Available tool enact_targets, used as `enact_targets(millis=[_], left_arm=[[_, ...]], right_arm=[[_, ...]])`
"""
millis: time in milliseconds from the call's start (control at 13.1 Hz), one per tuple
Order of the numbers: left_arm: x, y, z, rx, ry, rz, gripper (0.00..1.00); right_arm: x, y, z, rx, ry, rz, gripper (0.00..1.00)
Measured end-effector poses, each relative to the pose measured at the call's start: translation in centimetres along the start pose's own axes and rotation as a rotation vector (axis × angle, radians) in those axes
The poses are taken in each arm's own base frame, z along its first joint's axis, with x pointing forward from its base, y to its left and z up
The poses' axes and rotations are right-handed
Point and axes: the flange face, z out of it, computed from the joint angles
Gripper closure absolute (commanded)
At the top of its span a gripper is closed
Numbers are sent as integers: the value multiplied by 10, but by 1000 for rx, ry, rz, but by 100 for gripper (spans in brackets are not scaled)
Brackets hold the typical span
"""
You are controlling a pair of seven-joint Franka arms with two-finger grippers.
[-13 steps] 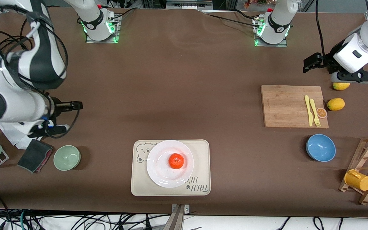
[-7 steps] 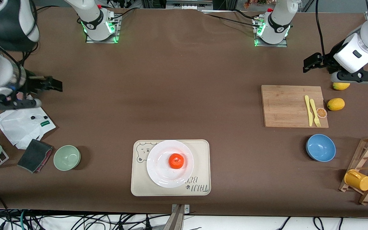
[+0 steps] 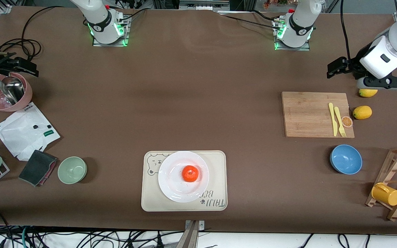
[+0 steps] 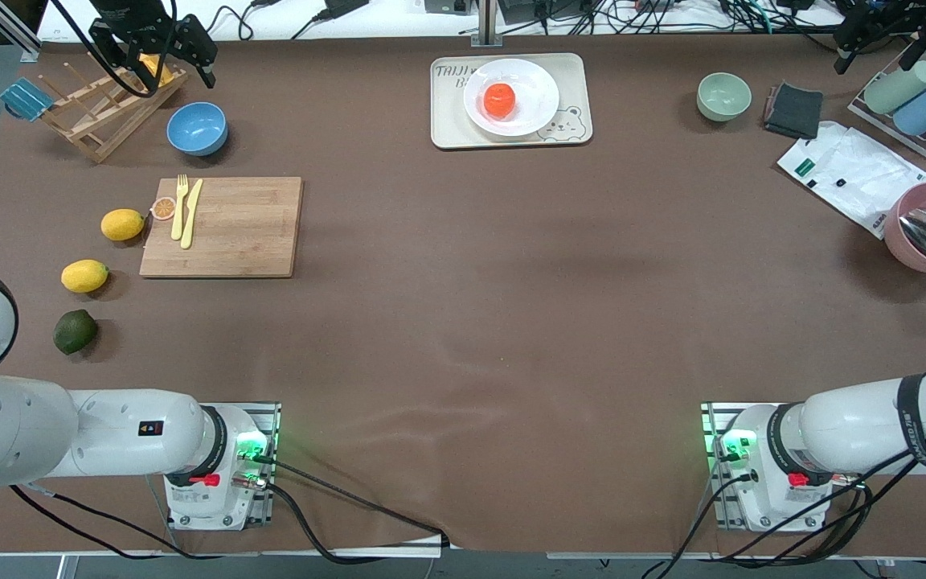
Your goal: Place orange and plate with both arms
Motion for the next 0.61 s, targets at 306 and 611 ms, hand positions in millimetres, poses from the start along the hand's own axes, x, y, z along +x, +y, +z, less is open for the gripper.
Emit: enact_targets(millis=[306, 611], left_arm=[[0, 0, 0, 0, 0, 0, 0], [0, 0, 0, 0, 0, 0, 0]], right_arm=[[1, -10, -3, 31, 13, 66, 0], [4, -12, -2, 49, 21, 91, 0]])
